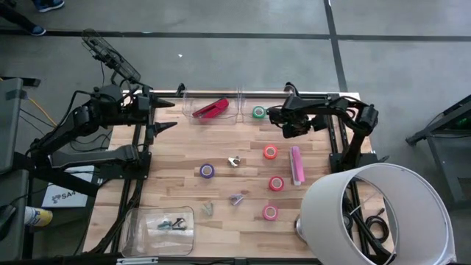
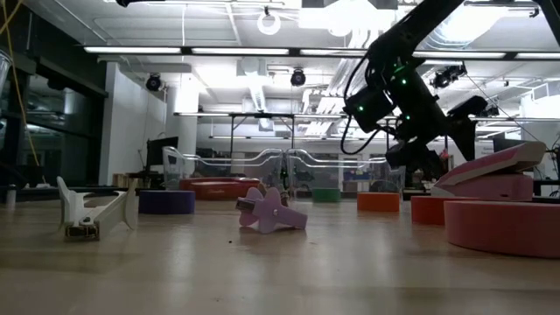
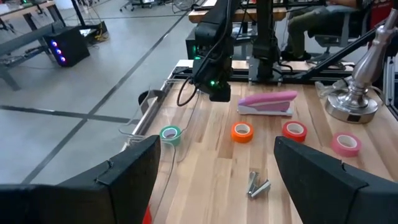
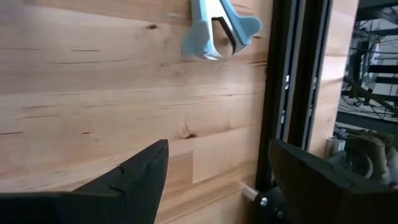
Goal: Pick and place Stapler, Stapler remover, tape
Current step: Put the blue stapler remover into the bottom transparent bin
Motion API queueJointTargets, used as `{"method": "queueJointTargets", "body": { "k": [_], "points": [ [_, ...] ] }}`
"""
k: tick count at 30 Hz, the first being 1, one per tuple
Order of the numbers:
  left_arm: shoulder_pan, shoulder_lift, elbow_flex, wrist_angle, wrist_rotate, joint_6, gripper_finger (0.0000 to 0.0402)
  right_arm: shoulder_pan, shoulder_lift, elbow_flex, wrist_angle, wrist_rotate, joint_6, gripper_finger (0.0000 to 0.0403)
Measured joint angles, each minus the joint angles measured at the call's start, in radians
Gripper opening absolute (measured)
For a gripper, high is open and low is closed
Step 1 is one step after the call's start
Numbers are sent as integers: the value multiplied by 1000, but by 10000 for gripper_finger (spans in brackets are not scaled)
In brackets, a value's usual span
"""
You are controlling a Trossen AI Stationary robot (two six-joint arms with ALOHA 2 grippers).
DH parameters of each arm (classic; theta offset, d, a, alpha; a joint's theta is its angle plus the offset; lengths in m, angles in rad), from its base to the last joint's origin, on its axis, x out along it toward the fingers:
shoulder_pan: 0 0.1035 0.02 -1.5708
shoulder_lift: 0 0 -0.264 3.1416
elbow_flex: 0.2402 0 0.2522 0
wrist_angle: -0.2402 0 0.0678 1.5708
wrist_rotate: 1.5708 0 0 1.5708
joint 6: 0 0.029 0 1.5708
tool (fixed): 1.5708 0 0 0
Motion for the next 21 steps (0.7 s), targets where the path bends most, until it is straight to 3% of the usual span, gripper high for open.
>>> {"method": "queueJointTargets", "body": {
  "k": [9, 21],
  "points": [
    [0, -1, 0, 0, 0, -45, 310, -25, -16, -47, 62, -1, -37, 269],
    [0, -1, 0, 0, -1, -56, 310, -133, -241, -173, 147, -1, 17, 268]
  ]
}}
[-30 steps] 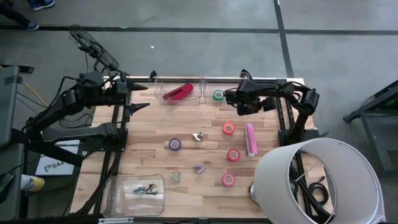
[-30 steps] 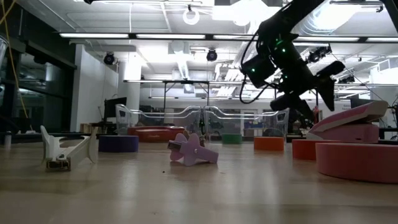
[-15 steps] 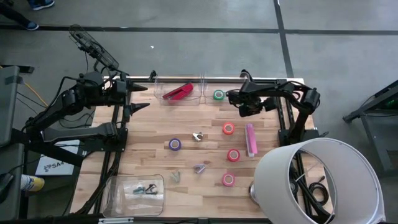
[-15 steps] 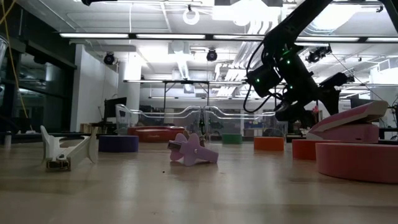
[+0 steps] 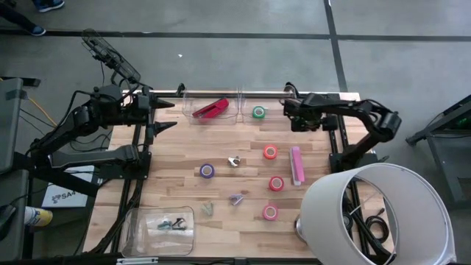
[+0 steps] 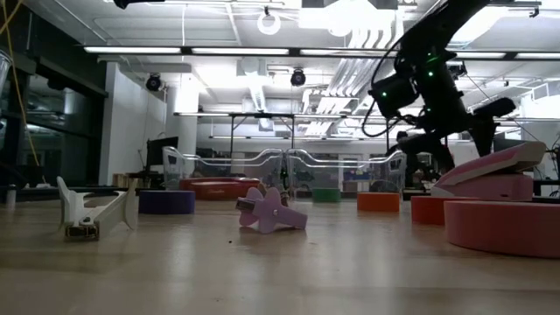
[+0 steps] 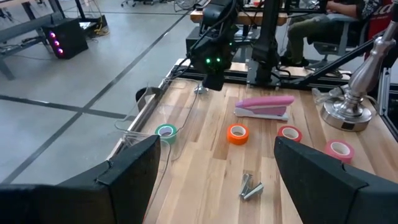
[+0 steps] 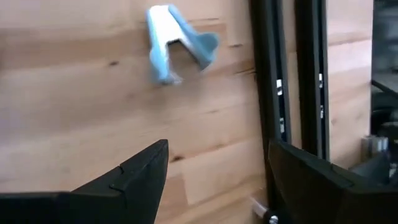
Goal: Pick and place Stapler, Stapler remover, tape
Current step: Put the blue stapler remover into the bottom transparent bin
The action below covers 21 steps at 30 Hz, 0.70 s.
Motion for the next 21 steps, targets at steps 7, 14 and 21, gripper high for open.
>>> {"method": "queueJointTargets", "body": {
  "k": [7, 14, 21],
  "points": [
    [0, 0, 0, 0, 0, -8, 310, -69, -31, -38, 128, 11, -3, 268],
    [0, 0, 0, 0, 1, -11, 310, -118, -40, -62, 148, 34, -14, 268],
    [0, 0, 0, 0, 1, -19, 310, -100, -79, -63, 185, 19, -43, 268]
  ]
}}
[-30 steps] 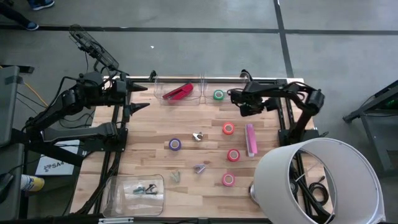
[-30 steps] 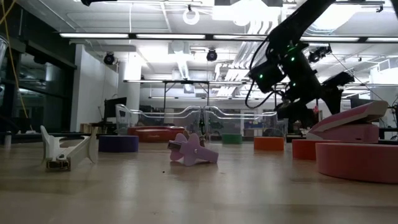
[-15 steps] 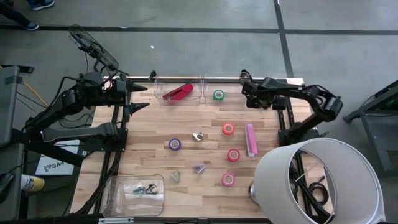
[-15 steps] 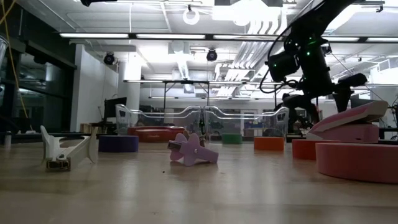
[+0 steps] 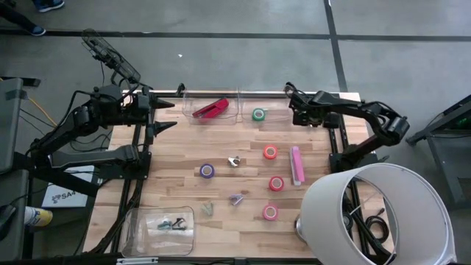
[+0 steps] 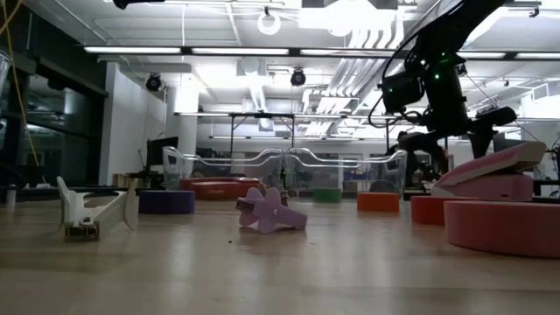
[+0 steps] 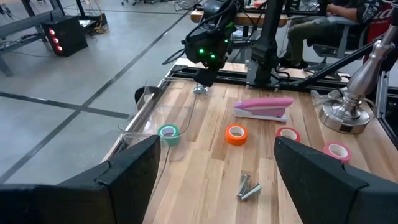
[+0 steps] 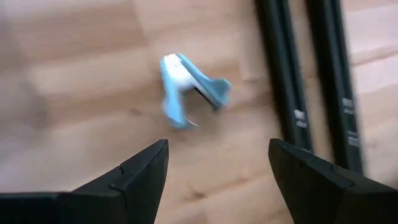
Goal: Pick and place Stapler, Stapler remover, tape
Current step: Put the blue stapler remover into the bottom transparent bin
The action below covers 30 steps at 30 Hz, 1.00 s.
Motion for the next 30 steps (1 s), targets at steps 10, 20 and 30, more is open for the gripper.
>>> {"method": "queueJointTargets", "body": {
  "k": [10, 20, 30],
  "points": [
    [0, 0, 0, 0, 1, -23, 310, 13, -84, 0, 15, 71, 223, 268],
    [0, 0, 0, 0, 0, -23, 310, -3, -44, 1, 89, 98, 662, 268],
    [0, 0, 0, 0, 0, -23, 310, -83, 7, 2, 105, 12, 752, 268]
  ]
}}
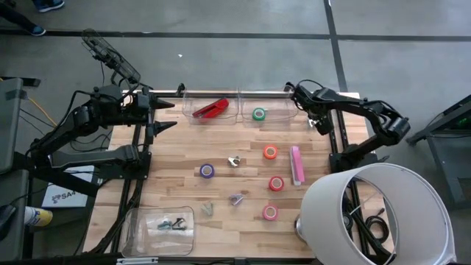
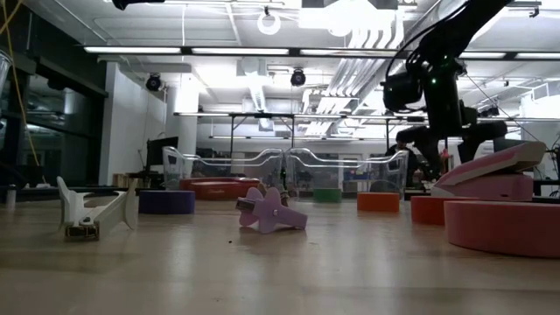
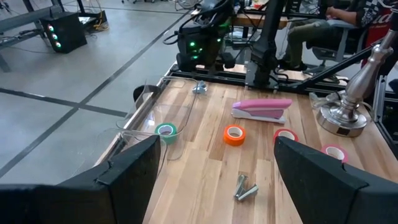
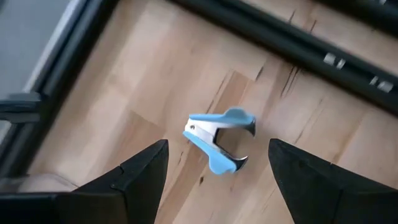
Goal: Pick and place Stapler, Stapler remover, tape
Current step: Put the blue stapler remover into the bottom transparent bin
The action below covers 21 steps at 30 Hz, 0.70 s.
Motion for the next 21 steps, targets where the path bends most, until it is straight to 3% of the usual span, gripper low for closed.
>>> {"method": "queueJointTargets", "body": {
  "k": [10, 21],
  "points": [
    [0, 0, 0, -25, -2, 1, 310, -55, 89, 0, 37, -107, 2, 268],
    [0, 0, 0, -38, -3, 0, 310, -126, 149, 0, 101, -128, -23, 268]
  ]
}}
